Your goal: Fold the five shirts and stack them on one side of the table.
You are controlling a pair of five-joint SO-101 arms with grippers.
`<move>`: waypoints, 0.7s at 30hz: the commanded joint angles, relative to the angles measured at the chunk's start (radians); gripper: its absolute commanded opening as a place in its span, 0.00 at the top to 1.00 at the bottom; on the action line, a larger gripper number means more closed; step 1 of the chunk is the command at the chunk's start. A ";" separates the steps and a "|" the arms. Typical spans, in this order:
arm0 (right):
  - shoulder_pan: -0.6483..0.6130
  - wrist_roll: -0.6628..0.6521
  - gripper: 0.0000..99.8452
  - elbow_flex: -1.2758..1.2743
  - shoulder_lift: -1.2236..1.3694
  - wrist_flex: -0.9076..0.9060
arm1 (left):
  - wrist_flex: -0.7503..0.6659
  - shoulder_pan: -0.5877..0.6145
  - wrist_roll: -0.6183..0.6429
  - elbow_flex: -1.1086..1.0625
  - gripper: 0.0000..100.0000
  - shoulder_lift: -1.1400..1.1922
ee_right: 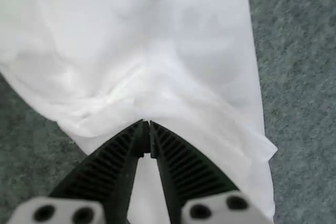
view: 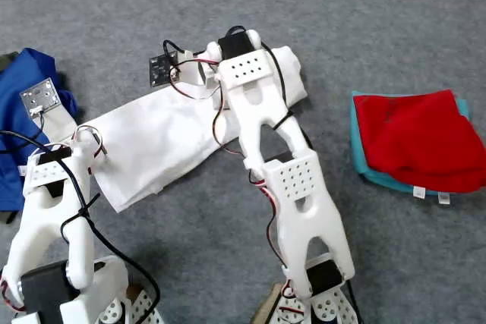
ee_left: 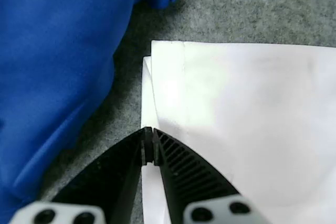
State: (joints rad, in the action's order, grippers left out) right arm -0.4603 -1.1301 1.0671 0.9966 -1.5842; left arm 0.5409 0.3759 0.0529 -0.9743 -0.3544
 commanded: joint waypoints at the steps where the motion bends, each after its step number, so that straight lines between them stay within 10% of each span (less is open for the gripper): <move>1: -0.019 0.043 1.00 0.041 0.061 0.043 | -0.003 0.002 -0.003 0.035 0.98 -0.005; 12: 0.065 0.086 1.00 0.613 0.091 -0.190 | -0.003 0.002 -0.003 0.035 0.98 -0.012; 21: 0.231 0.310 0.99 0.576 -0.199 -0.203 | 0.149 0.002 -0.002 0.118 0.95 -0.015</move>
State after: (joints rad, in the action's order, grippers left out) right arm -0.3053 -0.9045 1.6118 0.9367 -1.7699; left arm 0.5854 0.3759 0.0529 -0.9590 -0.3544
